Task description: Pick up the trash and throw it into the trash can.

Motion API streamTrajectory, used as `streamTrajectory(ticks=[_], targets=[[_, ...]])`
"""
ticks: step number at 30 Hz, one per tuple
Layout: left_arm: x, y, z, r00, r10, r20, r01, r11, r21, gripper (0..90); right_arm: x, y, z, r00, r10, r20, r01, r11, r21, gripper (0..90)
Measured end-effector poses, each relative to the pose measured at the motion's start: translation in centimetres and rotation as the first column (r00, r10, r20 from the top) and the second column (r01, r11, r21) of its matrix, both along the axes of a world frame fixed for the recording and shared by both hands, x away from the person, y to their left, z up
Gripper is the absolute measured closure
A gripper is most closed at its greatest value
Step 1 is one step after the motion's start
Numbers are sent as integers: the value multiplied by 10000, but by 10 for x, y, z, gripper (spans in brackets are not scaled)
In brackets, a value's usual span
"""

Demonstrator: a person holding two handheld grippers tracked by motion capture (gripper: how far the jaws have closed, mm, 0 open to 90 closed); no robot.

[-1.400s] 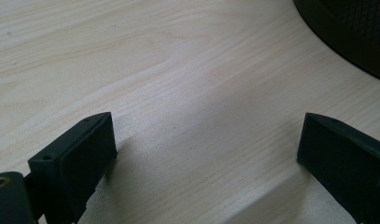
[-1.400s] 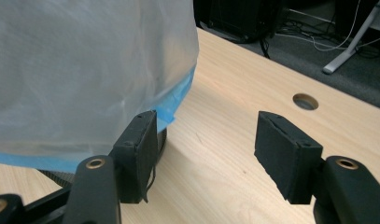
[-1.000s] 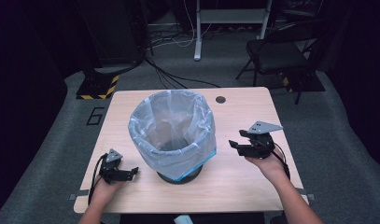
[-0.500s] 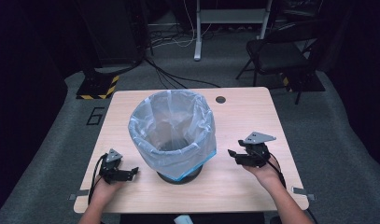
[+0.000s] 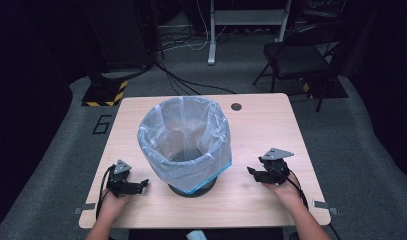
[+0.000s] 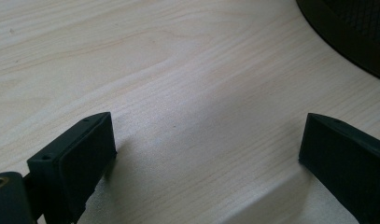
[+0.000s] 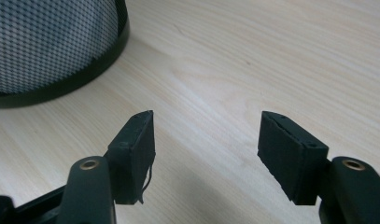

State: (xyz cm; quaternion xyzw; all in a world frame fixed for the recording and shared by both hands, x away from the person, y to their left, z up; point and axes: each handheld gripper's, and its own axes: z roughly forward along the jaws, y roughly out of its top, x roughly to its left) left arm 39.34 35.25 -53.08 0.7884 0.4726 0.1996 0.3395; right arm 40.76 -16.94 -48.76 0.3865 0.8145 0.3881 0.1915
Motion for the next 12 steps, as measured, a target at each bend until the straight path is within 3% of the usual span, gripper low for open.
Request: streamTrajectory(ticks=[8,12], targets=[[-6,-5,0,9967,812,-12,-812,9967,21,29,1,-6,-11,9998,-222,-22,222,9997,26,331],[-7,-6,0,9953,970,10,-970,9953,-3,29,3,-8,-18,9986,-405,-341,406,9992,22,302]])
